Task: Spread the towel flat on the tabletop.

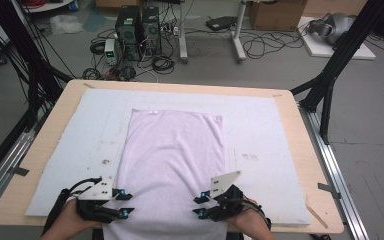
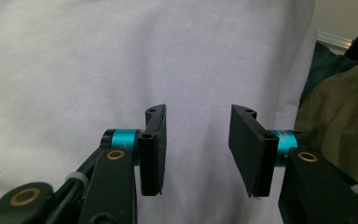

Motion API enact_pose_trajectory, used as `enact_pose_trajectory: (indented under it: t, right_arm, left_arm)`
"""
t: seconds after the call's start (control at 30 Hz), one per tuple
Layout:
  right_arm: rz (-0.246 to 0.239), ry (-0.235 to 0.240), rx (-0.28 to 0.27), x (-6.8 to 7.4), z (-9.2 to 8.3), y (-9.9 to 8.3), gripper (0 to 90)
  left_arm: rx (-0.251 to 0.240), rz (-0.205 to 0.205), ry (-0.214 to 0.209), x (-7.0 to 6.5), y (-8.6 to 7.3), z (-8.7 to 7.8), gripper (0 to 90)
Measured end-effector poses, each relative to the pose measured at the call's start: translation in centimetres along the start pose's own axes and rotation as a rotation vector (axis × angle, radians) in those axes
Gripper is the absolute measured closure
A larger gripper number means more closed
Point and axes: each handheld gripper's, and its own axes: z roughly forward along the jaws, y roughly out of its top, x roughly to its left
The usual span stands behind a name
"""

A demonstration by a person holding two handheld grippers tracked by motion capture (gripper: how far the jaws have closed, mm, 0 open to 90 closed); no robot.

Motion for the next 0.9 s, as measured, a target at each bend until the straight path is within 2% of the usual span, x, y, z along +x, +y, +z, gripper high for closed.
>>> enact_pose_trajectory:
  t: [0.07, 0.13, 0.17, 0.2, 0.23, 0.27, 0.3, 0.37, 0.4, 0.5, 0.57, 0.6, 0.7, 0.73, 0.9]
  right_arm:
    - [-0.014, 0.005, 0.027, -0.1, 1.0, 0.4, 64.5]
    - [-0.034, 0.009, 0.057, -0.2, 1.7, 0.6, 70.8]
    - [-0.047, 0.004, 0.053, -0.1, 1.8, 0.7, 74.8]
    - [-0.049, -0.007, 0.058, -0.1, 1.7, 0.7, 79.5]
    - [-0.039, 0.0, 0.053, -0.1, 1.7, 0.6, 85.8]
    - [-0.041, 0.015, 0.054, -0.1, 1.7, 0.5, 87.3]
    - [-0.045, 0.005, 0.048, 0.1, 1.7, 0.5, 88.1]
    - [-0.046, 0.023, 0.049, 0.1, 1.7, 0.4, 88.9]
    - [-0.045, 0.046, 0.05, 0.3, 1.7, 0.4, 89.0]
    - [-0.054, 0.058, 0.04, 0.6, 1.5, 0.3, 88.5]
    - [-0.028, 0.061, 0.007, 0.4, 1.0, 0.2, 85.5]
    - [-0.019, 0.052, -0.017, 0.1, 0.7, 0.3, 82.0]
    - [0.018, -0.005, -0.04, -0.9, -0.1, 0.3, 70.8]
    - [0.041, -0.023, -0.043, -1.3, -0.4, 0.2, 70.4]
    - [0.103, -0.12, -0.073, -3.3, -1.6, -0.3, 59.5]
  left_arm:
    - [0.01, 0.009, -0.022, 0.1, 0.4, 0.9, 59.2]
    - [0.023, 0.016, -0.05, 0.0, 0.7, 1.7, 63.8]
    - [0.04, 0.025, -0.073, 0.1, 0.7, 1.9, 68.4]
    - [0.032, 0.038, -0.06, 0.0, 0.6, 2.0, 73.6]
    - [0.031, 0.041, -0.076, 0.1, 0.6, 2.0, 82.3]
    - [0.03, 0.036, -0.081, 0.1, 0.5, 2.0, 86.6]
    - [0.028, 0.039, -0.077, 0.0, 0.5, 2.0, 87.6]
    - [0.028, 0.041, -0.091, -0.2, 0.4, 1.9, 88.4]
    - [0.03, 0.043, -0.099, -0.4, 0.3, 1.8, 88.6]
    - [0.016, 0.042, -0.096, -0.8, 0.0, 1.4, 88.2]
    - [0.003, 0.025, -0.087, -0.5, 0.1, 1.2, 86.2]
    - [-0.002, 0.018, -0.077, -0.1, 0.2, 1.0, 81.4]
    - [-0.036, -0.005, -0.046, 0.7, 0.5, 0.7, 73.7]
    - [-0.038, -0.009, -0.023, 1.1, 0.6, 0.6, 71.6]
    - [-0.069, -0.044, 0.033, 3.2, 1.0, 0.1, 63.9]
